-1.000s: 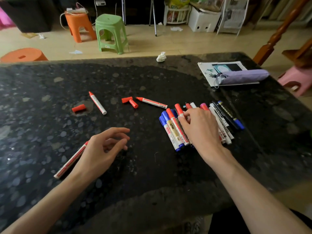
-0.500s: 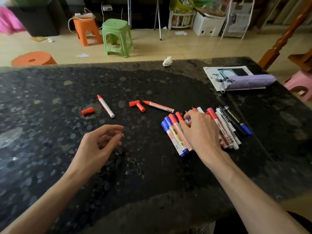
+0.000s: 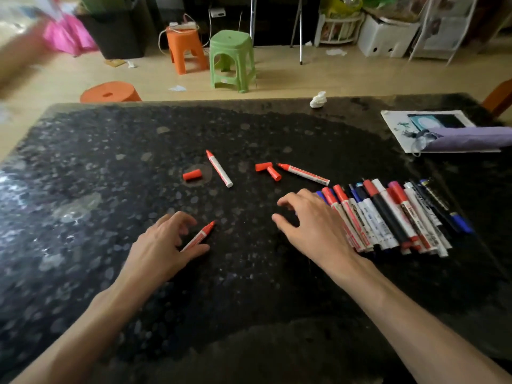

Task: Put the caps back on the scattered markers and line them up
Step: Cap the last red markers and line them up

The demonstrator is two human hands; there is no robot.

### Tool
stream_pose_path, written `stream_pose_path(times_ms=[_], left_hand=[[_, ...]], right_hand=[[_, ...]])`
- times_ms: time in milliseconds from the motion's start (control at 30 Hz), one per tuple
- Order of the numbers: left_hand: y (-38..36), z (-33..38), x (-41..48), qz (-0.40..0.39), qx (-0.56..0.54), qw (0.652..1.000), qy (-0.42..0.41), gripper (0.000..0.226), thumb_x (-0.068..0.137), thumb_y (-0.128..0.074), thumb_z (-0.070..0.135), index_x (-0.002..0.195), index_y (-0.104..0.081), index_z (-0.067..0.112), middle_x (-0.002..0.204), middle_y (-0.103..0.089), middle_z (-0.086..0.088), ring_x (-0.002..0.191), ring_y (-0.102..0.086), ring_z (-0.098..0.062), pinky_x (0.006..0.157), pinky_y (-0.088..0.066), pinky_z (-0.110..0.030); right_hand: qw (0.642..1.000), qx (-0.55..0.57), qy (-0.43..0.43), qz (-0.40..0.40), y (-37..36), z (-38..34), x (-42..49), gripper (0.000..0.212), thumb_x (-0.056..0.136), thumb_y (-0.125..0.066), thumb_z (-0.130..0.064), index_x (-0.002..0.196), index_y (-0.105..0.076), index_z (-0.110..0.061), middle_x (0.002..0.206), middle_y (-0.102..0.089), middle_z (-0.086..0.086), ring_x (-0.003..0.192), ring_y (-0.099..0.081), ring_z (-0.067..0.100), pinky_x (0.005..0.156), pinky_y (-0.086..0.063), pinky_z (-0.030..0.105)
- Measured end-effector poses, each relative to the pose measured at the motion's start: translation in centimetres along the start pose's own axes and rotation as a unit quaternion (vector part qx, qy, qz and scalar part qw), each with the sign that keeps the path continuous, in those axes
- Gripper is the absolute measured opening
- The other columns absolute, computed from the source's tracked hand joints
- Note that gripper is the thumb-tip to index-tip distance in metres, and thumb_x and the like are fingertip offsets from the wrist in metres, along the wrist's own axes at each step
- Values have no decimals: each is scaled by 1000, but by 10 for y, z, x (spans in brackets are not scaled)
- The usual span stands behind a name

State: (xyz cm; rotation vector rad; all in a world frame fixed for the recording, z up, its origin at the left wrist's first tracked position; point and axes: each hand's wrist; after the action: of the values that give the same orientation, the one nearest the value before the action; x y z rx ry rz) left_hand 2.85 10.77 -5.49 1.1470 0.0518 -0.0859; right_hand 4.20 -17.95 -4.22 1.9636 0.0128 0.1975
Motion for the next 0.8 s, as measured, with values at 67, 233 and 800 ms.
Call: stream_pose_path(times_ms=[67,233,800], left_hand=[[0,-1,-1,-25,39,999,11,47,77,-77,64,107,-54,37,96,-54,19,87,-57,-9,72,-46,-32],[0,2,-1,-46,70,996,11,23,94,-63,55,100,-56,33,91,-54,17,94,-62,-12,69,-40,-30],[10,5,7,58,-139,987,-60,11,105,-52,35,108,-51,25,70,-61,14,70,-61,-5,61,-40,-22]], right_hand=[[998,29,27,-43,-14,-14,4,34,98,-65,-48,127,-63,-31,116,-58,-8,109,-56,11,82,-42,25],[995,79,32,-48,-45,-29,21,39,97,-69,-41,133,-61,-29,123,-55,-9,116,-57,10,92,-49,26],[965,-124,-206,101,-41,15,113,32,99,-66,-21,132,-66,-17,129,-65,12,123,-59,32,103,-46,47]])
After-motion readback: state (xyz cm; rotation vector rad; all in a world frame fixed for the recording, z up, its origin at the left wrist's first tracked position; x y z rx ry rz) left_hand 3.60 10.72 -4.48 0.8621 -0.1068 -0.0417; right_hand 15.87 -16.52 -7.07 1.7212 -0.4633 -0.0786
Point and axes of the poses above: each hand's wrist, its own x-axis towards the middle knuckle, its own y-axis out of the back of the hand, z = x × y
